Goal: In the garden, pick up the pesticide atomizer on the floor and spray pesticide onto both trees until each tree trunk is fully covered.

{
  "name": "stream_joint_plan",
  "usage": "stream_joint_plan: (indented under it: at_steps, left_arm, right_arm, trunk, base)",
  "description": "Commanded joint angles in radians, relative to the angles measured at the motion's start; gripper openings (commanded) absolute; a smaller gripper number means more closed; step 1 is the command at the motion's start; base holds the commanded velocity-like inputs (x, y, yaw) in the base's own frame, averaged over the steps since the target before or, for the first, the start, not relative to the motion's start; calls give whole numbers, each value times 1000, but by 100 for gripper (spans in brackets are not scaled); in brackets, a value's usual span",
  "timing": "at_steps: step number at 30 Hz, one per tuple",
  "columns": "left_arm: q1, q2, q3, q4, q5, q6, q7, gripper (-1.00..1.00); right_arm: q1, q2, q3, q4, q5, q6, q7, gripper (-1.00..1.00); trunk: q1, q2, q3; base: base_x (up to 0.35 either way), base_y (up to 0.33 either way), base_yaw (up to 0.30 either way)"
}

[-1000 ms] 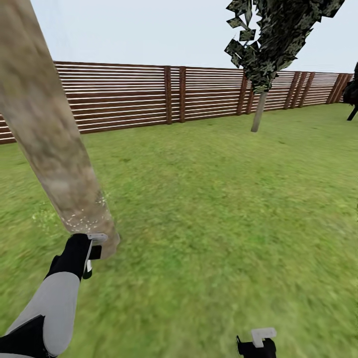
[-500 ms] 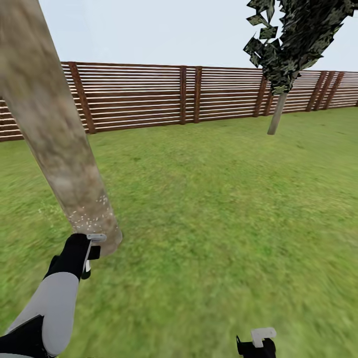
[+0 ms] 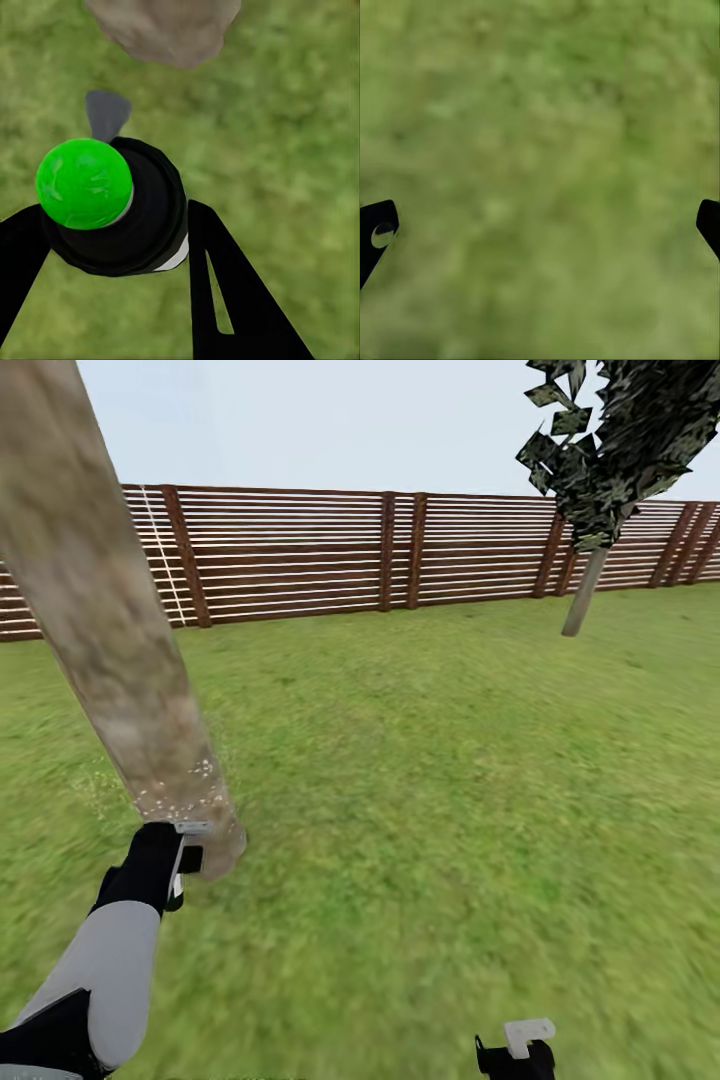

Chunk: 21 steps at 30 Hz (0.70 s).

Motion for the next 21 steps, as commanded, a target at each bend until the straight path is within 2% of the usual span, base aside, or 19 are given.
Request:
stream_joint_plan:
  at_steps: [1,5,9,12,21]
  left_arm:
    - [-15,-1,3,-3,-12,5,-10,-100]
    - [-47,-4,3,-4,-12,25,-11,-100]
    - [-109,-15,4,-4,-11,40,-11,-100]
    - [-116,-17,2,-4,-11,66,-12,-100]
    - [-112,-16,3,-4,-12,68,-12,-100]
  right_arm:
    - [0,0,8,1,1,-1,-7,100]
    - [0,0,8,1,1,-1,-7,100]
    - [0,-1,8,1,0,-1,-7,100]
    - [0,-2,8,1,0,-1,-7,100]
    - [0,-3,8,1,0,-1,-7,100]
  trunk:
    - [0,0,-1]
    - [0,0,-1]
    - [0,0,-1]
    - [0,0,-1]
    - [0,0,-1]
  base:
    - [4,-2,276]
    - [1,0,277]
    - [0,0,211]
    - [144,-98,25]
    - [214,-194,0]
